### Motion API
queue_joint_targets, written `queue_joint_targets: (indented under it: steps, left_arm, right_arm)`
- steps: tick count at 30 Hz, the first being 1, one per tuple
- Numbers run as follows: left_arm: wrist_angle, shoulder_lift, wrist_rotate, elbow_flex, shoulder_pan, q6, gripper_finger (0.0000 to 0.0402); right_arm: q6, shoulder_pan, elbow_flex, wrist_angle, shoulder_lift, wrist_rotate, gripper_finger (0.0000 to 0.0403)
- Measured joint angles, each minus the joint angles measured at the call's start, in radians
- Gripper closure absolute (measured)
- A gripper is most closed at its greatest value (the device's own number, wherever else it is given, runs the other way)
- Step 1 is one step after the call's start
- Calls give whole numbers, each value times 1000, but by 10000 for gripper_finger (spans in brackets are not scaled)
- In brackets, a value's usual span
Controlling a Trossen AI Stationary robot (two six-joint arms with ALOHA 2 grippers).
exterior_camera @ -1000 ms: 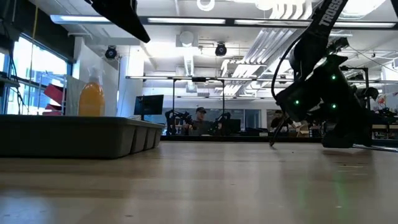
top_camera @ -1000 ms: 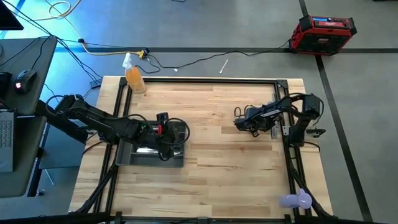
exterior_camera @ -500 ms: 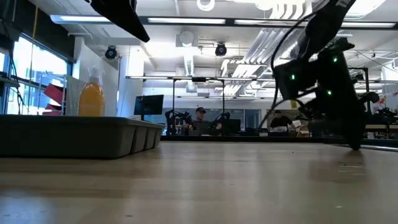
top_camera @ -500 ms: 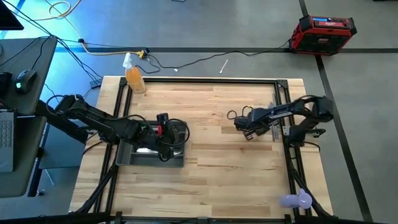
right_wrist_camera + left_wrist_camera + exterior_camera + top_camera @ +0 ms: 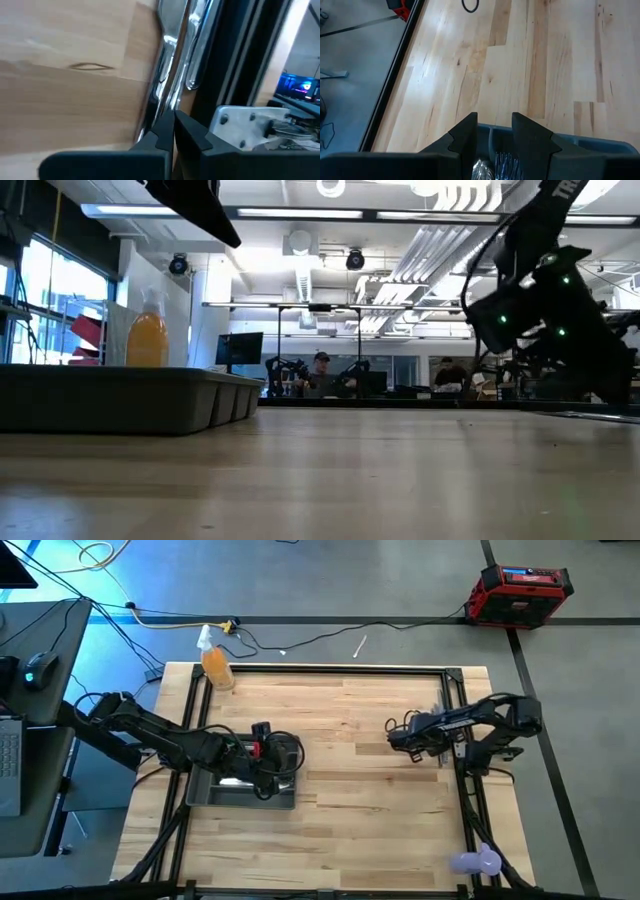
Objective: Sort silverware
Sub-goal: Put the silver knife into the black silverware tray
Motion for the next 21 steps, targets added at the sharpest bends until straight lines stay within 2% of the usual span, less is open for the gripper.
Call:
queue_joint_targets:
  steps: [4, 8, 21]
  left_arm:
    - [-1, 0, 1, 0, 0, 1, 298]
    - [-1, 0, 2, 0, 0, 1, 298]
    - [0, 0, -3, 0, 2, 2, 298]
  right_arm:
    - [-16, -10, -56, 67, 2, -1, 403]
    - [-29, -4, -52, 77, 3, -16, 403]
    - [-78, 125, 127, 180, 3, -125, 403]
